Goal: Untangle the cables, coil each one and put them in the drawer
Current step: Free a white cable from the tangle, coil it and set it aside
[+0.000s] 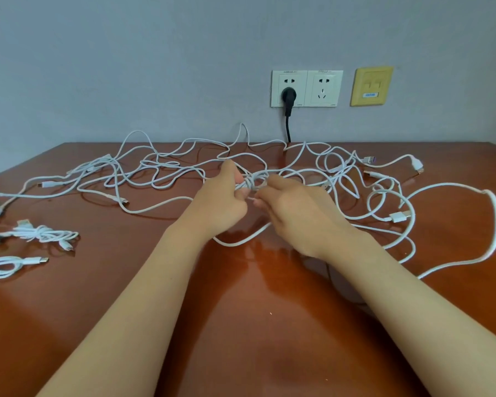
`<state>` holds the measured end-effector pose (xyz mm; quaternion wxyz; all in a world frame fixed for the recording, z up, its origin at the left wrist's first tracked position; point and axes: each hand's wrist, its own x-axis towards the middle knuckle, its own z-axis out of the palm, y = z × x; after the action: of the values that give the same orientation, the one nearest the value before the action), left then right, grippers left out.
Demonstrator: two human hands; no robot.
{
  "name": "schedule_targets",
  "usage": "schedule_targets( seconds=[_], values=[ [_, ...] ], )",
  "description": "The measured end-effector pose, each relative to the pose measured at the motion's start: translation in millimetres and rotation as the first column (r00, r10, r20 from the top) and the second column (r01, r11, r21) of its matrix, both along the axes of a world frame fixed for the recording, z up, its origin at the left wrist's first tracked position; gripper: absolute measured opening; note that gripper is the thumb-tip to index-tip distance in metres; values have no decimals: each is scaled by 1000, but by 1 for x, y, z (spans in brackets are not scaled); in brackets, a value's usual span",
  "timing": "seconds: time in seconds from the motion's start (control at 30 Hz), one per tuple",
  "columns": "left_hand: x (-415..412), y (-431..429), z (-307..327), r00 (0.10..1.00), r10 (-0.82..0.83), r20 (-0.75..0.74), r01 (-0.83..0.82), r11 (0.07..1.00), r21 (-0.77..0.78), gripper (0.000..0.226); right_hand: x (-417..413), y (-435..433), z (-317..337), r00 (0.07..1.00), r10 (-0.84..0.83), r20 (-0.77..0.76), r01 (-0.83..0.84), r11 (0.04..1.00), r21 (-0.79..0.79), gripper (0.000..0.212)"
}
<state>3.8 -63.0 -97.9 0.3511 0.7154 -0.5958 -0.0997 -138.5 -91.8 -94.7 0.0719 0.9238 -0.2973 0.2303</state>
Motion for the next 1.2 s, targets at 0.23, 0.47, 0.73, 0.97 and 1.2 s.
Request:
schedule_targets(
  seconds=[0.23,0.47,0.73,0.97,1.2],
  values=[
    [-5,3,-1,967,-255,9,252,959,129,18,-9,-11,3,971,16,239,-14,1000,-9,16],
    [-10,3,0,868,-443,-222,466,883,60,26,-21,-25,11,846,-117,520,-249,776,580,12],
    [-19,5,0,790,-511,-338,512,854,-93,28,-32,-27,7,787,-348,510,-513,93,854,12],
    [-18,6,7,595,-452,-665,409,882,-234,17,-17,-24,2,666,-411,623,-646,101,757,22],
    [-19,4,9,292,-425,-857,312,889,-335,20,-3,-15,7,439,-389,810,-728,373,574,13]
  ],
)
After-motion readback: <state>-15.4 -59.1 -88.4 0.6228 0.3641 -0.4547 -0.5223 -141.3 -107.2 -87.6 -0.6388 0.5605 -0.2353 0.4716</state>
